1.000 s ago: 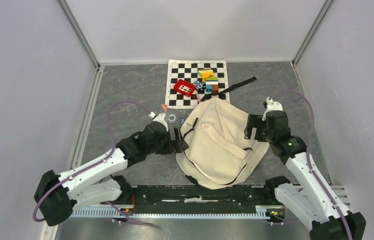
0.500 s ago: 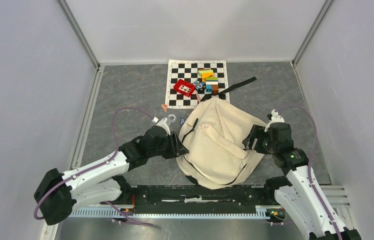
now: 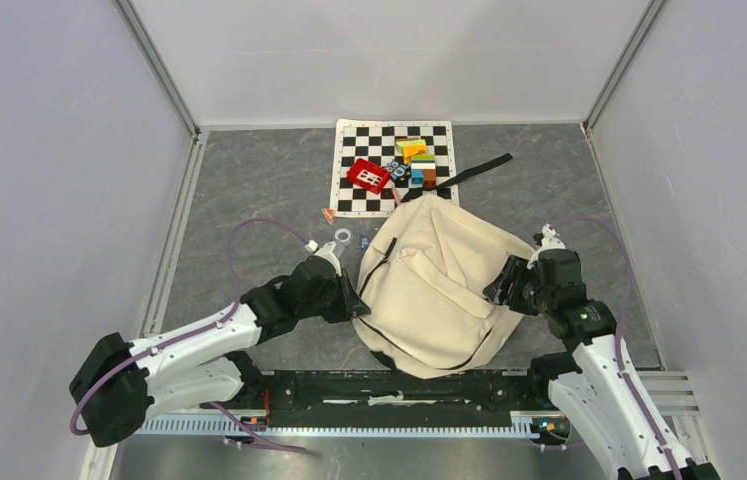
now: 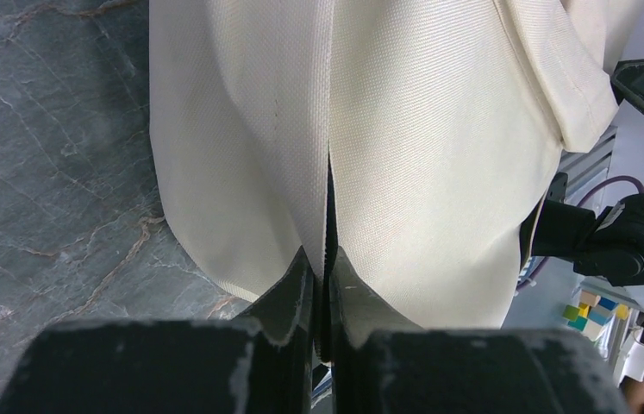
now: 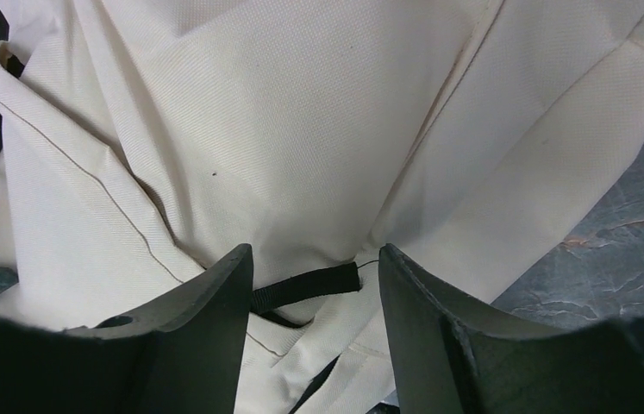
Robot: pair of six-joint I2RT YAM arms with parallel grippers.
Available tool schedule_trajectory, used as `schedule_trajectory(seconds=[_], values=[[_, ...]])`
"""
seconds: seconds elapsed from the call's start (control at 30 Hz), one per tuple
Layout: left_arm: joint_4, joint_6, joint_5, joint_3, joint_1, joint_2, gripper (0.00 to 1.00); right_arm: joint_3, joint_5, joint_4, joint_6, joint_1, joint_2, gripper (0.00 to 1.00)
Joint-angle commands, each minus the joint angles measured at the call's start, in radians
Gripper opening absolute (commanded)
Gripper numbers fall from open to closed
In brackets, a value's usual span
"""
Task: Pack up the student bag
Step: Unzip the student bag at the center of the board.
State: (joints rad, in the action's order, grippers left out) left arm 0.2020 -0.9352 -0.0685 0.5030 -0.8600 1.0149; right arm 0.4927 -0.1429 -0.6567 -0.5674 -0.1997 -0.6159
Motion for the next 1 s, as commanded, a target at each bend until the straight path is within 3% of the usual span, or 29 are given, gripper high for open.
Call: schedule_trajectory(seconds=[0.0,0.17,0.37,0.8,0.97], values=[[-0.006,0.018,0.014,-0.012,-0.008,0.011,0.05,-0.009,-0.042,0.012,-0.047,0.004,0.004,0.59],[-0.006,0.018,0.020,-0.016,-0.008,0.024,0.03,-0.011,-0.051,-0.002,-0.055,0.005,0.014,0.55],[-0.017,0.018,0.013,-0.012,-0.007,0.039,0.03,-0.011,-0.035,0.000,-0.055,0.006,0.031,0.39],[-0.017,0.019,0.019,-0.020,-0.008,0.033,0.02,0.030,0.023,-0.001,0.005,0.004,0.019,0.43],[-0.018,0.017,0.021,-0.027,-0.008,0.028,0.02,0.041,0.029,-0.001,0.014,0.003,0.024,0.33]])
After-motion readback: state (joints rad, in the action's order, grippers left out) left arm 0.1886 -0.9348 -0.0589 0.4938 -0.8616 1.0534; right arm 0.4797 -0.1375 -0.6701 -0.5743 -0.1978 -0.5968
